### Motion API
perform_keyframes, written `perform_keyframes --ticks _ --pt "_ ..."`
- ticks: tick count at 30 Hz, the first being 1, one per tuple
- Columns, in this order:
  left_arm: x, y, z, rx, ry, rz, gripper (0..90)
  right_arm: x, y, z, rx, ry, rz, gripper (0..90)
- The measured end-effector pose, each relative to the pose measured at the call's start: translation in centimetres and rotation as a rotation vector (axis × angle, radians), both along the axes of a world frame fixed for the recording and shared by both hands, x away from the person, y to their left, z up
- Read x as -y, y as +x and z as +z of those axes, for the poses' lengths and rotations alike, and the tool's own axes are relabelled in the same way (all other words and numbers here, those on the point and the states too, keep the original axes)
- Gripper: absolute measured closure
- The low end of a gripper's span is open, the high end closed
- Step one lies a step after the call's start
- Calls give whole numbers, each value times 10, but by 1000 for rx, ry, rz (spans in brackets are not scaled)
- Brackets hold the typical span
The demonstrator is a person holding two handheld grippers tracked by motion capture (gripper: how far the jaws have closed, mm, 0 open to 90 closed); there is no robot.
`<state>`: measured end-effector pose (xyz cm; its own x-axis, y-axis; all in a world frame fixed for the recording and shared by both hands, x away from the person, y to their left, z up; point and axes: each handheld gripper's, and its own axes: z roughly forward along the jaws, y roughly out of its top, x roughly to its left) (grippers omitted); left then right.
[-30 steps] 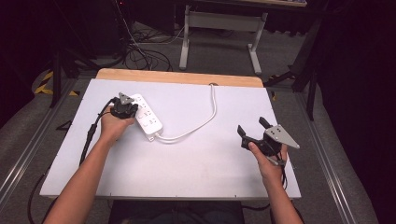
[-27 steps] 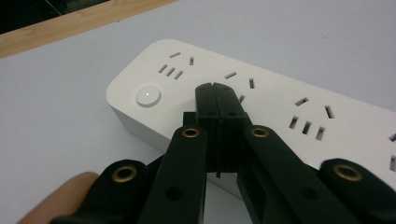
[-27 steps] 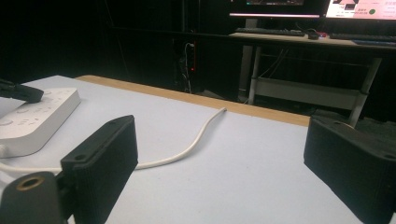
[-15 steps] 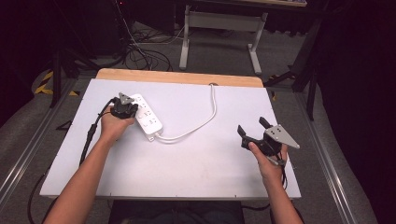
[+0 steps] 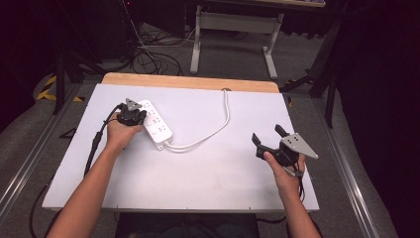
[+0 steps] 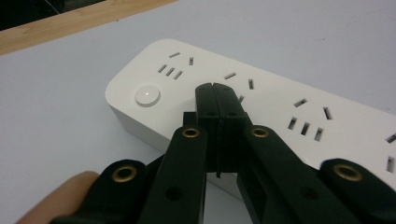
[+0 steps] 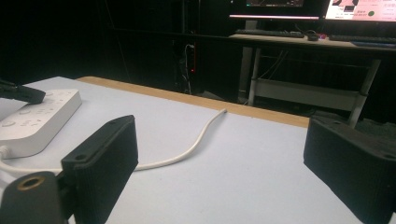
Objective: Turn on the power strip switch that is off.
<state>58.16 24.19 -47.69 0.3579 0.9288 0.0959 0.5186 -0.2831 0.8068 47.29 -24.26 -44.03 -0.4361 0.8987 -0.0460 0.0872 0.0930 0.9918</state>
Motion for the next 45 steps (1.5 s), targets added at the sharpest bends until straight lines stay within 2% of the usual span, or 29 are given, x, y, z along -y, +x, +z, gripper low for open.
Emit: perform_keyframes --ticks 6,14,16,18,23,28,31,34,35,36,41,45 --pt "-1 0 0 -6 -17 5 900 -1 1 -1 -7 -2 2 106" --pt "0 0 0 5 -25 20 900 -4 4 -3 -15 -15 9 107" --pt "1 0 0 11 -38 45 900 -4 4 -3 -14 -15 10 107" --pt "1 1 -1 12 -58 46 900 -4 4 -2 -13 -10 10 107" --pt "1 0 -1 17 -55 46 900 -4 5 -2 -14 -12 12 108" --pt "-4 -1 1 12 -100 52 900 -4 6 -3 -14 -15 12 109" --pt "-10 -1 0 16 -119 71 900 -4 6 -3 -14 -14 11 109" --pt "-14 -3 2 44 -146 86 900 -5 6 -3 -16 -16 13 112" --pt "-14 -4 5 73 -154 80 900 -4 7 -3 -16 -18 13 111" --pt "-14 -4 5 73 -154 80 900 -4 7 -3 -16 -18 13 111" --pt "-12 -10 14 150 -178 82 900 -4 7 -3 -17 -19 15 115" --pt "-14 -15 20 189 -196 89 869 -5 8 -3 -17 -19 19 116"
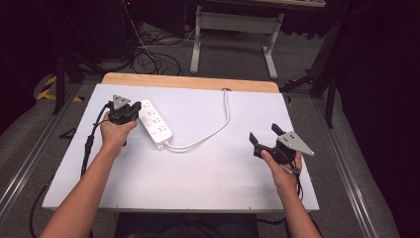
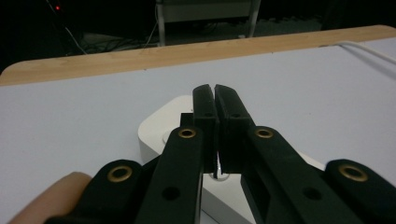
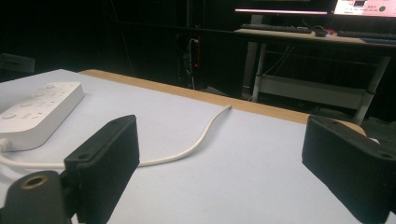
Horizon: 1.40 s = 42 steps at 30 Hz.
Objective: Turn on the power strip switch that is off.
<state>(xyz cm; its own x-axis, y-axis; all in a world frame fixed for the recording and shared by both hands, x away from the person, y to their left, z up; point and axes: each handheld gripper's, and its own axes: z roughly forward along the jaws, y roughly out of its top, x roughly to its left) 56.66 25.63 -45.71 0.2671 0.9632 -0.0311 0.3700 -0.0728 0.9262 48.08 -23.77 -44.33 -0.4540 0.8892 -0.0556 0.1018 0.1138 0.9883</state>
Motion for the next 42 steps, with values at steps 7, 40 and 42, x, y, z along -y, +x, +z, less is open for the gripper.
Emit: perform_keyframes --ticks 7,40,42 --pt "-12 -22 15 92 0 25 820 0 0 1 3 2 0 116" --pt "-20 -97 33 196 -32 86 605 -1 1 0 -3 5 5 120" --pt "-21 -100 34 199 -33 85 602 -2 1 0 -3 5 5 120"
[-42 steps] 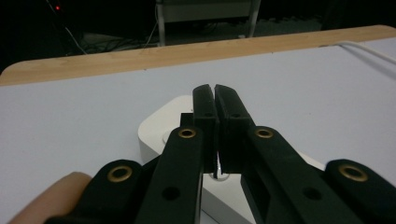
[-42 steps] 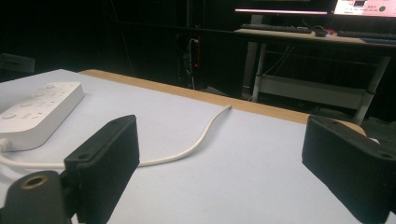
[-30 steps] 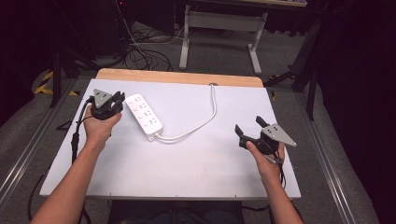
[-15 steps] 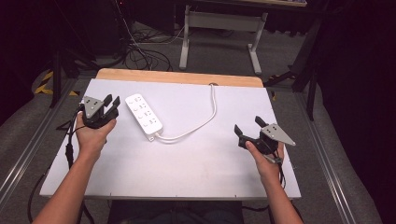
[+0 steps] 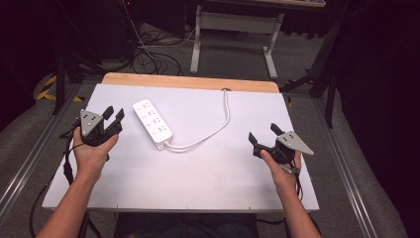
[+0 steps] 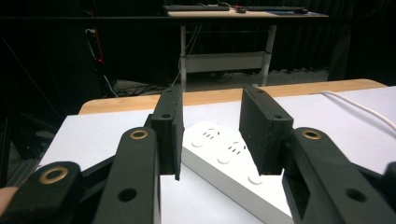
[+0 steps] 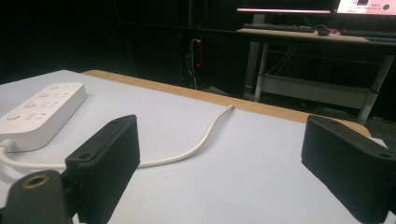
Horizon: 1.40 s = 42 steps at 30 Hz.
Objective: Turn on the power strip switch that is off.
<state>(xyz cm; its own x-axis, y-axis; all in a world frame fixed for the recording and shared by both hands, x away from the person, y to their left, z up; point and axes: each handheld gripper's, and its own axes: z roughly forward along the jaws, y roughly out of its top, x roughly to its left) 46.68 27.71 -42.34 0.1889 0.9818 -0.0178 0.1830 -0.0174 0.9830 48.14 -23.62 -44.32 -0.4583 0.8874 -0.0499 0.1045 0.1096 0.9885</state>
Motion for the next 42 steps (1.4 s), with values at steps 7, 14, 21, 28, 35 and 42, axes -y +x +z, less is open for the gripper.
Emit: perform_keyframes --ticks 7,14,21,28,35,42 --pt "-2 -6 -1 -3 -5 5 579 0 0 0 2 -2 0 121" --pt "-2 -12 0 5 0 5 556 0 0 0 3 -2 0 123" --pt "-1 -19 -3 0 0 11 470 1 -1 1 8 2 -3 124" --pt "0 -25 -4 3 2 4 378 0 -1 1 9 -1 3 126" --pt "4 -39 -5 15 -6 11 243 3 -2 2 13 10 -1 126" --pt "3 -40 -6 2 -24 14 107 2 -3 3 16 11 2 121"
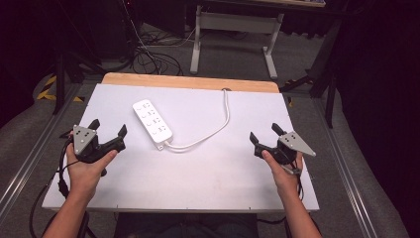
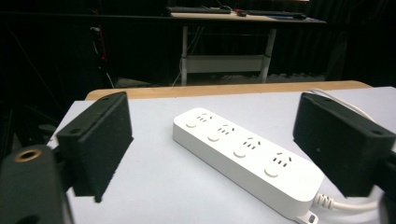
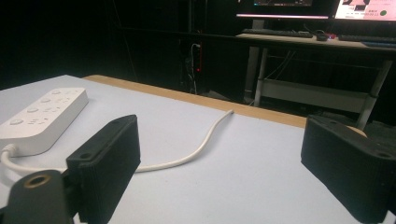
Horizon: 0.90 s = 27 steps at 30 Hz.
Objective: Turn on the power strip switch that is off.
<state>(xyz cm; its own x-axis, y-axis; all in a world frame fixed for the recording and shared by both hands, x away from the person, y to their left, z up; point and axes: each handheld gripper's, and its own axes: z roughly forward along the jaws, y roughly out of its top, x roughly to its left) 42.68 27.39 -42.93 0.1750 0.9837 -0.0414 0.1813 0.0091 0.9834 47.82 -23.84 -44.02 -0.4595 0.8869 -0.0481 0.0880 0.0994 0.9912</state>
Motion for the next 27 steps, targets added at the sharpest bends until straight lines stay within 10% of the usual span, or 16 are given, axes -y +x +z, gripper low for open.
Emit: perform_keyframes --ticks 27 --pt "-7 2 0 3 -14 -14 12 1 0 -1 -2 -8 29 19"
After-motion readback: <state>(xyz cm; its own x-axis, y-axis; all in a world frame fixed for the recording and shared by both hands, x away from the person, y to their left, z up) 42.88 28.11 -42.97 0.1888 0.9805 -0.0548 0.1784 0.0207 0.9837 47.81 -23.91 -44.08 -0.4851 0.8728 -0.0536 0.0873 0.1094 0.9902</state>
